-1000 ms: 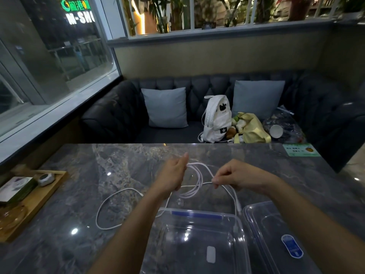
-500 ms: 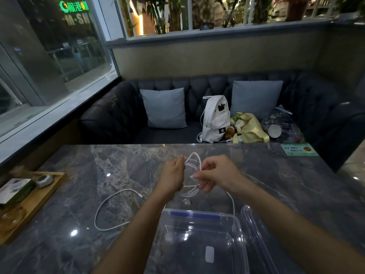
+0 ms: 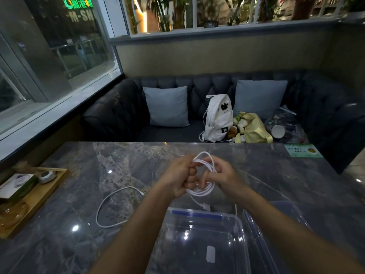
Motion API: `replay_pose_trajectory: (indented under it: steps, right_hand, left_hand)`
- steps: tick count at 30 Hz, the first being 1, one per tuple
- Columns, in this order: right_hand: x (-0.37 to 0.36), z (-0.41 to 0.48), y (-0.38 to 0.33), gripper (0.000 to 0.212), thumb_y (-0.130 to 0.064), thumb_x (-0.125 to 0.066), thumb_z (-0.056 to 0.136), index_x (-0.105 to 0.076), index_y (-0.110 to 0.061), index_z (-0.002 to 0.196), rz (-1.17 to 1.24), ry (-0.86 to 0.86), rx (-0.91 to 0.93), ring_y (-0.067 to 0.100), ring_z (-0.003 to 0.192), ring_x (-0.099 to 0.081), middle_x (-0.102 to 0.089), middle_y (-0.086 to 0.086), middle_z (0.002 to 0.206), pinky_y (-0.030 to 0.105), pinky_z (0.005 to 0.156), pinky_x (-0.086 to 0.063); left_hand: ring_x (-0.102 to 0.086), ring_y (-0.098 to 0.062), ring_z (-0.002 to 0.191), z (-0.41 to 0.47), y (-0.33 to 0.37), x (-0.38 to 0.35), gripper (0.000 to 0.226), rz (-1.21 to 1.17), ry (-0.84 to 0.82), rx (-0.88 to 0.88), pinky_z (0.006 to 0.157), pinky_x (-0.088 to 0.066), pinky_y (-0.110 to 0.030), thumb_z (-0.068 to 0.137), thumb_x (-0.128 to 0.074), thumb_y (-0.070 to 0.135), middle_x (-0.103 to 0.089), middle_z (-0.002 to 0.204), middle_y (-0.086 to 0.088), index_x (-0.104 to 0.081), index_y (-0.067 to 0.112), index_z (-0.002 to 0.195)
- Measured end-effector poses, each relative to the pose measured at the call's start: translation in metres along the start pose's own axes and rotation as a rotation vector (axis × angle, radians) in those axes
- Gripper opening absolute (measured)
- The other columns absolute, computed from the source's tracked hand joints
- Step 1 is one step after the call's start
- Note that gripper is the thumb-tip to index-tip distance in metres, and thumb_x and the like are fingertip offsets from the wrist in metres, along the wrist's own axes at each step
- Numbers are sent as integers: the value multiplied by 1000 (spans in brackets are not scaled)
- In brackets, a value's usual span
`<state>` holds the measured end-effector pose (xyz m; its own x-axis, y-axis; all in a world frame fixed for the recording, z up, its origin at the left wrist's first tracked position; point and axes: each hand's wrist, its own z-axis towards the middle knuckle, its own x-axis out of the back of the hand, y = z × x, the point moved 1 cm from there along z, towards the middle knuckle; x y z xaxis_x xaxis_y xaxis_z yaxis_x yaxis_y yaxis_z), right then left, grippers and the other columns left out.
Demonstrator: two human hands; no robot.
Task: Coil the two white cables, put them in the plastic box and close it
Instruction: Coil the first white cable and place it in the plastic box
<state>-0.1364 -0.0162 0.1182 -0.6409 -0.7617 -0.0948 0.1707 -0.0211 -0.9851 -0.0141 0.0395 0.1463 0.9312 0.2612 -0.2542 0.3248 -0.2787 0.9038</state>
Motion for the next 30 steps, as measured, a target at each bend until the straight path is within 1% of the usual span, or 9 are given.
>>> replay_pose_trajectory:
  steps: [4,10,14,19,23,25,27,29,30]
  right_hand:
    - [2,1,3,28,4,-52,67,-59,-4,93,215,44,26,17,39,-54,-56,4,44,23,46,-48]
    - [3,-4,2,20,-34,-67,71,-63,-19,83,50,60,27,5,36,-35,-45,-9,46,16,35,-27]
    - [14,-6,0,11,-25,-68,76,-62,-18,69,43,88,-17,5,35,-25,-36,-11,40,14,36,-20]
    - [28,-14,1,18,-6,-65,81,-64,-14,65,-162,129,-36,2,33,-30,-42,-9,37,12,33,-25]
    - [31,-15,-7,20,-5,-61,85,-62,-13,66,-332,124,-51,-1,34,-33,-44,-12,35,9,37,-27]
    - [31,-15,-11,21,-8,-60,86,-60,-15,66,-418,97,-76,-1,37,-34,-44,-12,38,13,41,-30]
    - [31,-15,-14,19,-9,-59,87,-60,-15,68,-499,65,-111,5,45,-46,-52,-7,49,21,50,-41]
    - [27,-15,-17,14,-7,-58,87,-61,-12,75,-470,10,-138,12,56,-57,-60,2,60,29,61,-49]
    - [25,-14,-19,7,-8,-58,87,-63,-10,82,-421,-25,-146,13,57,-58,-61,2,63,28,60,-50]
  left_hand:
    - [-16,-3,25,2,2,-6,45,-105,-52,44,27,-13,-9,96,-30,17,-24,34,9,-32,20,51]
    - [-16,-1,23,1,5,-5,53,-171,-110,101,24,-11,-11,96,-26,18,-24,32,10,-35,21,44]
    - [-16,-1,22,1,12,7,47,-206,-15,93,23,-10,-10,97,-29,20,-22,32,10,-27,21,50]
    - [-17,-3,26,-6,16,23,45,-39,115,29,29,-12,-9,97,-34,22,-23,34,9,-27,21,53]
    - [-19,-6,29,-9,13,21,46,230,208,-105,35,-15,-11,97,-37,23,-26,34,9,-30,20,52]
    - [-19,-6,29,-11,13,20,46,305,229,-162,35,-15,-11,98,-37,24,-26,34,9,-31,19,53]
    - [-21,-6,29,-12,13,20,46,351,249,-192,35,-16,-12,99,-37,25,-27,35,8,-32,19,53]
    - [-22,-7,28,-12,13,17,47,417,271,-219,35,-17,-13,98,-37,24,-28,36,7,-33,18,52]
    - [-22,-7,28,-11,13,15,47,453,270,-229,36,-18,-14,98,-37,24,-28,36,7,-33,19,51]
